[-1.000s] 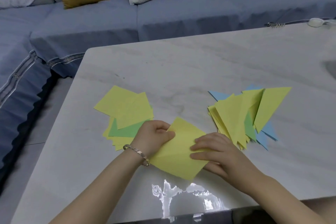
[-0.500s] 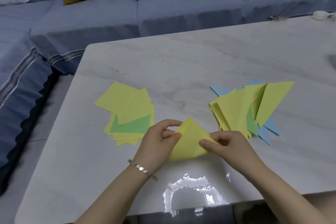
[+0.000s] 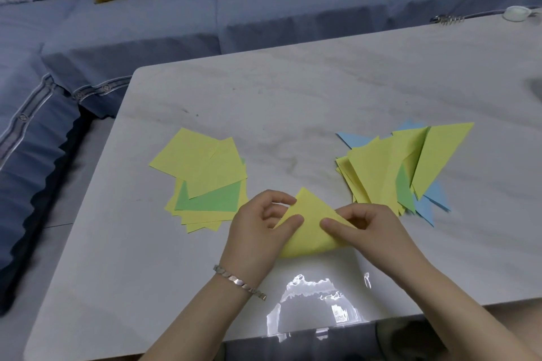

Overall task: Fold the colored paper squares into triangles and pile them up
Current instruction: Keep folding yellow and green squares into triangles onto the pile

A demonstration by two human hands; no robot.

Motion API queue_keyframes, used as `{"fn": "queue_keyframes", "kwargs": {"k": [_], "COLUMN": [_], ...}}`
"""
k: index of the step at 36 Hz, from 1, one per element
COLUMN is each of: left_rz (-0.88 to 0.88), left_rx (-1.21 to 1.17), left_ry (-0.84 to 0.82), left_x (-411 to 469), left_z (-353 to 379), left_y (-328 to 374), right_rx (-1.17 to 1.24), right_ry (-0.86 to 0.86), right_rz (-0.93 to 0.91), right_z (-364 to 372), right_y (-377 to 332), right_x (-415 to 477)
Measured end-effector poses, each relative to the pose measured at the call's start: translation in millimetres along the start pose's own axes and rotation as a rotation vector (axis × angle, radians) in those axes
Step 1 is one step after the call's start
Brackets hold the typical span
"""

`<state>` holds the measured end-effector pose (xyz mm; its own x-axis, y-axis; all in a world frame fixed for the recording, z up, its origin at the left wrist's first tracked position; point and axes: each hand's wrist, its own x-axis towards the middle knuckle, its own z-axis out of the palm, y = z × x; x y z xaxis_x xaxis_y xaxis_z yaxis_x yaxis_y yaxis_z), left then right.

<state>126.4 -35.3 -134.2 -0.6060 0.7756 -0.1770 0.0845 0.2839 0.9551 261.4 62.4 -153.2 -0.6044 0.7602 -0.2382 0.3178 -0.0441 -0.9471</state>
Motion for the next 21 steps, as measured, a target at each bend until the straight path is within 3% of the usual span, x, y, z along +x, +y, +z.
{"fn": "queue_keyframes", "kwargs": {"k": [21], "left_rz": [-0.041], "left_rx": [-0.019], "left_ry": [0.038], "left_x": [-12], "left_z": [4], "left_y": [-1], "right_rx": [0.066], "right_ry": [0.104], "right_rz": [-0.076], "right_z": [13], "right_y": [-12], "right_x": [-5]}}
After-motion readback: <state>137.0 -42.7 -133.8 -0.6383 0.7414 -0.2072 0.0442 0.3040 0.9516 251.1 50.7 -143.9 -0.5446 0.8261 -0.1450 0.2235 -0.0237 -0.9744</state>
